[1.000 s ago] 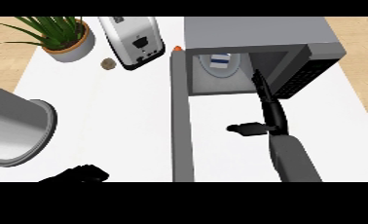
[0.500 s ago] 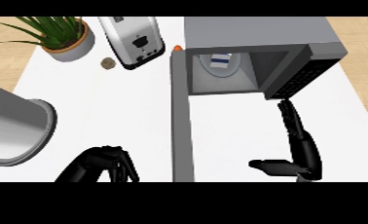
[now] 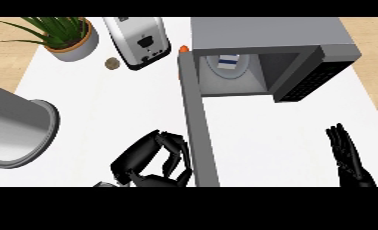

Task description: Pick up the milk, place it into the microwave and close the microwave

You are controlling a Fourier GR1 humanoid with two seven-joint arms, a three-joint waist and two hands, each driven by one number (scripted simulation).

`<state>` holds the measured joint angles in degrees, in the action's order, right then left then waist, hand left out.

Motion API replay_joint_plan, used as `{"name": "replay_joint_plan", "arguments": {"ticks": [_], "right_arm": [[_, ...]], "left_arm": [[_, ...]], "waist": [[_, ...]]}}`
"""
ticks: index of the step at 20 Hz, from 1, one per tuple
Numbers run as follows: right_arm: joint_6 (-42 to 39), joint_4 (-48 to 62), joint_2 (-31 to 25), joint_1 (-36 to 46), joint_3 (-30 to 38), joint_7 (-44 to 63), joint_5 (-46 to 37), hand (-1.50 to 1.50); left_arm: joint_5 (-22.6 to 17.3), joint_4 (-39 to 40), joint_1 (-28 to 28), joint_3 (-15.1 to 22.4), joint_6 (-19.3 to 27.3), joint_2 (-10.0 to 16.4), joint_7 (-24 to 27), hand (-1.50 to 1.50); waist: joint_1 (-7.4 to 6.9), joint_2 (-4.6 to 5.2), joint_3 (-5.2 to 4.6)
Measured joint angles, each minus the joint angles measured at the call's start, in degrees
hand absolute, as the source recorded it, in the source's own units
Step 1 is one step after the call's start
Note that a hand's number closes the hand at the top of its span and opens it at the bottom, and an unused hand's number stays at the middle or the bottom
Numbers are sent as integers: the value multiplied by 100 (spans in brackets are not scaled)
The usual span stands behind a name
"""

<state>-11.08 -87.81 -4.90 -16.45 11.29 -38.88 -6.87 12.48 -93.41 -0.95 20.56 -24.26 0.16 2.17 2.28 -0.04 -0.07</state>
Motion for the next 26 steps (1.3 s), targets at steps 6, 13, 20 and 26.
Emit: {"name": "replay_joint_plan", "arguments": {"ticks": [6,13,20,26], "right_arm": [[-393,-567,-156,-556,156,-160,362,-150],[-923,-1037,-429,-629,356,-63,929,-150],[-1132,-1647,-649,-475,450,135,1243,-150],[-1409,-1978,-851,-376,398,385,1512,-150]], "left_arm": [[-124,1711,-969,858,821,8,686,150],[-1028,2989,-1762,2455,2245,17,1098,150],[-1866,3365,-2342,3286,3749,32,1017,150],[-2522,3328,-2696,3491,4640,35,1117,150]], "waist": [[7,13,0],[153,46,-6],[399,85,-20],[642,141,-36]]}}
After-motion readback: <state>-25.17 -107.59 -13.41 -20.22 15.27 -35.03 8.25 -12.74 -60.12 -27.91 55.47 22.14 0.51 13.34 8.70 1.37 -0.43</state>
